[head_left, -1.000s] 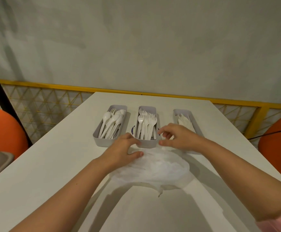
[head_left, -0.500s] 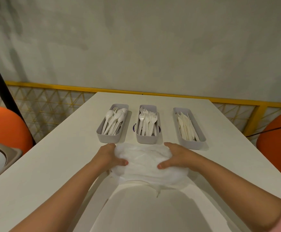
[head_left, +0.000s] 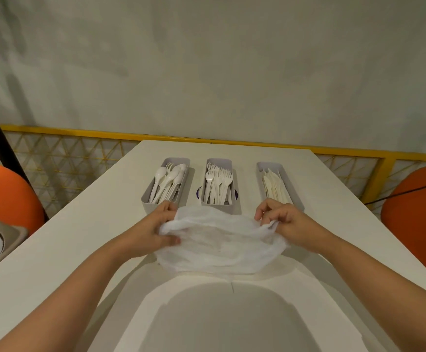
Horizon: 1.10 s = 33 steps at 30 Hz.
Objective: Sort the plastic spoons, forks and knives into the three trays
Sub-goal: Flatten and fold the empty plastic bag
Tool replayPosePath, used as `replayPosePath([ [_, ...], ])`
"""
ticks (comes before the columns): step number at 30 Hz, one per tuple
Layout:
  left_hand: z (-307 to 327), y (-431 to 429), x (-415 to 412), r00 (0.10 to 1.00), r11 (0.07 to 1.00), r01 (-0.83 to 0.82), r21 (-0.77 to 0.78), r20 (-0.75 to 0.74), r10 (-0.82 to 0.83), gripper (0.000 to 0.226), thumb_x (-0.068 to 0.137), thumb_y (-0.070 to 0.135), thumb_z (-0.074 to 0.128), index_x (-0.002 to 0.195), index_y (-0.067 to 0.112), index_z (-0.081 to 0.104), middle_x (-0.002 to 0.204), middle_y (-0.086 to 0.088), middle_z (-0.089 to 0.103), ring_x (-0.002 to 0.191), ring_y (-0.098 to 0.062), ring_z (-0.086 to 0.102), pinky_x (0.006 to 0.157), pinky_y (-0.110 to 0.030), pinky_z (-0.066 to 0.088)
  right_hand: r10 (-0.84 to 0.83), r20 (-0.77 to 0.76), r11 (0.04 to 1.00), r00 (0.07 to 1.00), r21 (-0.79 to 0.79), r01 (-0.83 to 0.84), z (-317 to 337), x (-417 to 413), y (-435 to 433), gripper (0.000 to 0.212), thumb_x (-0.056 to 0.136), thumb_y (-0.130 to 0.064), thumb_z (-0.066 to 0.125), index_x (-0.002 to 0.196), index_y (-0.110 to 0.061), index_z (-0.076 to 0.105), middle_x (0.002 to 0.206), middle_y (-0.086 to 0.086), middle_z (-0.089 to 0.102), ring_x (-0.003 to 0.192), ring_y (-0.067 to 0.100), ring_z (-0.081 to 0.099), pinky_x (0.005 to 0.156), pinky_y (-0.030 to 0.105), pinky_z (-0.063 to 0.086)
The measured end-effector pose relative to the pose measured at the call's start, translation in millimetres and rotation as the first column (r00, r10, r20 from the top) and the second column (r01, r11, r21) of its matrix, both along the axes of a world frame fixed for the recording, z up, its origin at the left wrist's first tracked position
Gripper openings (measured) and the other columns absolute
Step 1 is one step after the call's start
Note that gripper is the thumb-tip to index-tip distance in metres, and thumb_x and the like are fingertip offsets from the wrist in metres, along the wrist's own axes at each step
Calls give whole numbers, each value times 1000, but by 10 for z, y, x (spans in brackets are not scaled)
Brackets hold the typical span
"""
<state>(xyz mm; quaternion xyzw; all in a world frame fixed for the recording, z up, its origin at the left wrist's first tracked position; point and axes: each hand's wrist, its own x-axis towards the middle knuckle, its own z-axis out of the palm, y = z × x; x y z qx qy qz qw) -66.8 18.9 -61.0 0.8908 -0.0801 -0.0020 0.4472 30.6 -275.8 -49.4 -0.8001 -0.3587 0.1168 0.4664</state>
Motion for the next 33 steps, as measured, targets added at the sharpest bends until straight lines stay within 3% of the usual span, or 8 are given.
replayPosePath([
  [3, -52, 68, -65, 982, 994, 68, -84, -170, -82, 57, 53, 53, 82, 105, 36, 65, 116, 16, 47, 105, -2, 52, 88, -15, 48, 77, 223, 983, 972, -182, -36, -144, -27, -18, 45, 65, 12, 34, 69, -12, 71, 96, -3, 55, 95, -3, 53, 82, 13, 41],
  [8, -153, 44, -102, 995, 987, 37, -158, -85, -51, 46, 67, 9, 70, 103, 35, 60, 115, -4, 48, 97, -31, 52, 83, -32, 49, 53, 309, 981, 949, -195, 9, -286, -28, -34, 41, 61, 7, 31, 71, -15, 64, 93, -3, 57, 95, 12, 55, 74, 12, 41],
  [12, -133, -32, -97, 997, 993, 81, 85, -15, -80, 63, 70, -13, 51, 66, 48, 68, 86, 4, 41, 74, -1, 44, 66, -12, 33, 0, 192, 975, 981, -218, 42, -321, 89, -83, 47, 70, 25, 33, 78, 0, 71, 96, 1, 57, 94, 14, 56, 81, 7, 39],
  [15, -143, -80, -70, 994, 927, 104, 361, -55, -91, 57, 76, -16, 48, 78, 35, 74, 87, 6, 37, 74, -2, 41, 64, -10, 32, 39, -19, 946, 999, -322, -43, -192, 117, -136, 40, 78, 17, 39, 103, -2, 64, 107, 7, 62, 104, 18, 58, 89, 19, 43],
  [19, -167, -86, -53, 990, 911, 66, 408, -144, -7, 45, 86, -2, 48, 78, 41, 62, 87, 8, 35, 75, -5, 41, 67, -10, 35, 7, -267, 993, 964, -114, -39, 229, -18, -100, 44, 67, -9, 46, 109, -20, 52, 123, -6, 57, 120, -4, 48, 89, 17, 41],
  [24, -161, -120, -33, 983, 892, 26, 452, -174, 60, 34, 87, 3, 41, 87, 31, 61, 87, 9, 37, 76, -9, 43, 67, -15, 35, -105, 378, 973, 920, -150, 173, 196, -395, 301, 32, 91, -33, 52, 121, -22, 50, 128, -4, 47, 121, 13, 45, 97, 15, 33],
  [28, -120, -173, -54, 977, 869, 0, 495, -187, 107, 30, 87, 5, 40, 84, 28, 59, 83, 13, 35, 71, -4, 41, 61, -13, 31, 150, 348, 832, 926, -551, 72, -192, -773, 625, 74, 90, -57, 39, 150, -26, 11, 159, -2, 3, 147, 15, 2, 119, 31, 2],
  [33, 31, -240, -147, 971, 895, -23, 445, -201, 126, 29, 86, 6, 44, 88, 25, 65, 92, 4, 44, 76, -11, 47, 63, -14, 36, 179, 201, 787, 963, -617, -18, -455, -807, 767, 82, 92, -55, 40, 150, -25, -11, 158, 1, -17, 144, 11, -21, 119, 33, -11],
])
